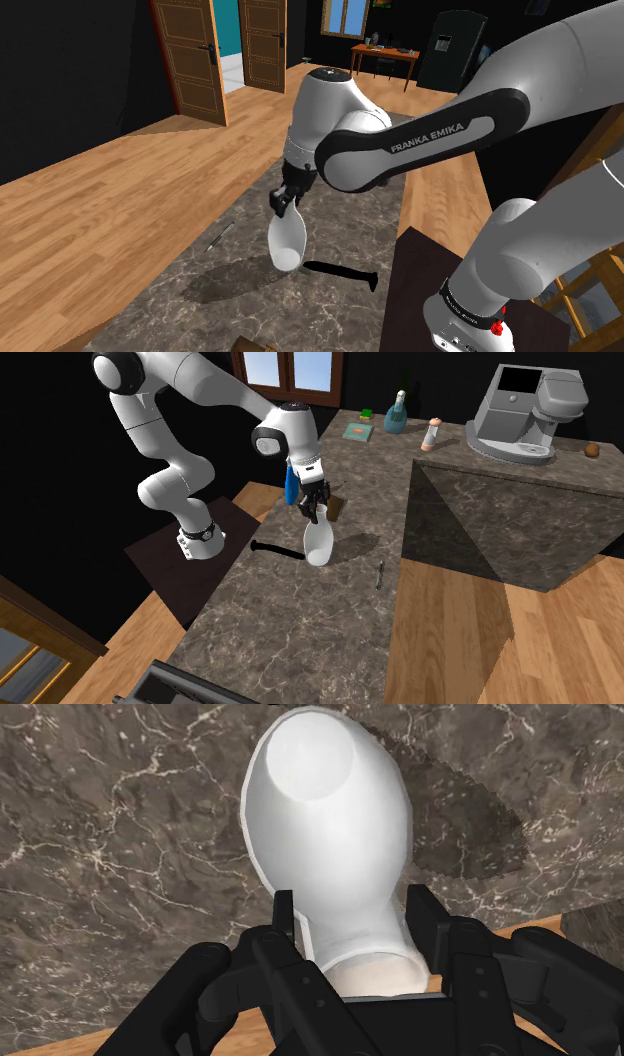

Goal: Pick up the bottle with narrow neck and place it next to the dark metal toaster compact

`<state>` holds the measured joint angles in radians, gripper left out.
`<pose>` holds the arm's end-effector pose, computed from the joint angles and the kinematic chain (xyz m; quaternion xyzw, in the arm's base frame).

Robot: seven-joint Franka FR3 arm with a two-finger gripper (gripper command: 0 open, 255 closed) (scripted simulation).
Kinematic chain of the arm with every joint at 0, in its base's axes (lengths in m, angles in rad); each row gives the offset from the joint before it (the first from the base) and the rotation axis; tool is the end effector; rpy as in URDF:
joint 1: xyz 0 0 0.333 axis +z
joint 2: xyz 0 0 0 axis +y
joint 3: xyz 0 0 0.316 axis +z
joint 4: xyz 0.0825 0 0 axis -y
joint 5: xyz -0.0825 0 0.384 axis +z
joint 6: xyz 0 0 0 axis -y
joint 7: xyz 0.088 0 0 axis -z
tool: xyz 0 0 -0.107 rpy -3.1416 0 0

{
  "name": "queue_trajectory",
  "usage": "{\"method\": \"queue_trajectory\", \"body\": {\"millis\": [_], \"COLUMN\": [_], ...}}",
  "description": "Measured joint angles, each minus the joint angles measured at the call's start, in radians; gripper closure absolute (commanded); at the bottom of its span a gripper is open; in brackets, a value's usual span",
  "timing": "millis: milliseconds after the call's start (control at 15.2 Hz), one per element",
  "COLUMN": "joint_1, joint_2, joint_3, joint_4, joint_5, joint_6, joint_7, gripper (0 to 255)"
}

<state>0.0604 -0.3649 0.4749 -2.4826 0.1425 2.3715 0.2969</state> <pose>0.3857 0.2348 0.4287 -0.9911 -0.0684 -0.1126 0.0191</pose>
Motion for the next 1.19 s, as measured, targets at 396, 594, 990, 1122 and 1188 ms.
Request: {"method": "queue_trajectory", "body": {"millis": [396,594,990,1122,1188], "joint_1": [0.005,0.004,0.003,0.004,0.003], "joint_2": [-0.038,-0.049,-0.069,-0.080,-0.081], "joint_3": [-0.017,-0.025,-0.040,-0.044,-0.048], "joint_4": [0.056,0.086,0.149,0.168,0.181], "joint_5": [0.006,0.006,0.005,0.006,0.005], "joint_6": [-0.093,-0.133,-0.215,-0.245,-0.259], "joint_7": [-0.009,-0.013,-0.021,-0.021,-0.025], "gripper": [255,255,255,255,255]}}
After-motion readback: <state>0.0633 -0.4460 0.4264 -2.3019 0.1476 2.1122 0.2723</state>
